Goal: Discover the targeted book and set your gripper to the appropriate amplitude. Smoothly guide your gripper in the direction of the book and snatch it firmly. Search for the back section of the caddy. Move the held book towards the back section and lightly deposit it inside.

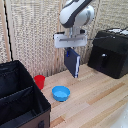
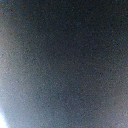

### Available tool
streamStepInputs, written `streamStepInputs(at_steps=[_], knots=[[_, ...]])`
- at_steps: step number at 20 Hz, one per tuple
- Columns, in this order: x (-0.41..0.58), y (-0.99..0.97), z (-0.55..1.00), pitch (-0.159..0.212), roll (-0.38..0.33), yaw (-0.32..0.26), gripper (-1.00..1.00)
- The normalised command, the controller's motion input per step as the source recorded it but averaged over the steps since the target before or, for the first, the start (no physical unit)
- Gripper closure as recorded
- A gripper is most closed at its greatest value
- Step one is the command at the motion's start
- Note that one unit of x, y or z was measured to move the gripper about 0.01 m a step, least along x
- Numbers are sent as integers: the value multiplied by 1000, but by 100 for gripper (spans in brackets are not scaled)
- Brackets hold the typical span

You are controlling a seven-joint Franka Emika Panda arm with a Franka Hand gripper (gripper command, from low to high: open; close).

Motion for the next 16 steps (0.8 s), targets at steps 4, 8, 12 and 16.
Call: streamStepInputs(at_steps=[4, 8, 12, 16], knots=[[24, 0, 697, 18, -9, -356, 100], [12, 0, 698, 12, -8, -356, 100], [11, 0, 702, 11, -9, -356, 100], [0, 0, 749, -1, -8, -349, 100]])
